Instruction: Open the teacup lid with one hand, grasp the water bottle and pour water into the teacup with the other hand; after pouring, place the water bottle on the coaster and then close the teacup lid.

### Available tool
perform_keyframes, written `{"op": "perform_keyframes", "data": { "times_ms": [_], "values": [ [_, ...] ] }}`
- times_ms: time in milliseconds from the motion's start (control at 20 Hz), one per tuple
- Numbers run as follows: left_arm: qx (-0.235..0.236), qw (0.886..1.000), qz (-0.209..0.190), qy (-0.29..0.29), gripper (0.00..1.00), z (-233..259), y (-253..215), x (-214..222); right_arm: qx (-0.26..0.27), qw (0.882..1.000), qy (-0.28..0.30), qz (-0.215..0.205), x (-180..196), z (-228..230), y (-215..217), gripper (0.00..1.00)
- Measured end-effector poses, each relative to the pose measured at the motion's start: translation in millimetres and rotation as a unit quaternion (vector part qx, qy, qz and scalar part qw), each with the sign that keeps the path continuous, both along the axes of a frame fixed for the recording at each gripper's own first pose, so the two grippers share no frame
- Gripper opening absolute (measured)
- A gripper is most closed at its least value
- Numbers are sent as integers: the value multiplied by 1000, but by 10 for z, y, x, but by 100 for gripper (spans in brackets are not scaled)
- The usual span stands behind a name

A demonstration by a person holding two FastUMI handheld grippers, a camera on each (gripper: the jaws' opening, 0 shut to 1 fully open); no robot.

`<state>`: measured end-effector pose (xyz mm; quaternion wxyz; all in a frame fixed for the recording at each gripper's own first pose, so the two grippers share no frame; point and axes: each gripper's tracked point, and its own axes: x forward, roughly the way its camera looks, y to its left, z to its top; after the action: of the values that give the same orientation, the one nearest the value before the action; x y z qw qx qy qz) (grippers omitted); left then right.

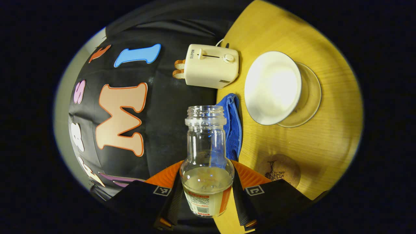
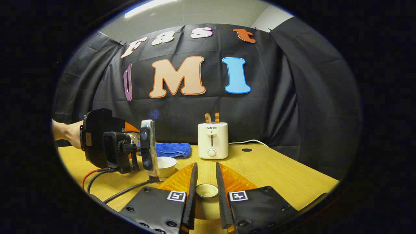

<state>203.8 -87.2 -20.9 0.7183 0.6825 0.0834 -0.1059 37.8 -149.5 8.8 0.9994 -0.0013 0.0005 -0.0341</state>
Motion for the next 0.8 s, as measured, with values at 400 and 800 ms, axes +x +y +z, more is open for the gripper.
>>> {"op": "perform_keyframes", "data": {
  "times_ms": [400, 800],
  "values": [
    [88, 996, -21, 1, 67, 88, 34, -30, 0, 1000, 0, 2, 2, 0, 4, 35],
    [159, 987, -31, -4, 67, 234, 62, -21, 0, 1000, 0, 4, -6, 6, 12, 35]
  ]
}}
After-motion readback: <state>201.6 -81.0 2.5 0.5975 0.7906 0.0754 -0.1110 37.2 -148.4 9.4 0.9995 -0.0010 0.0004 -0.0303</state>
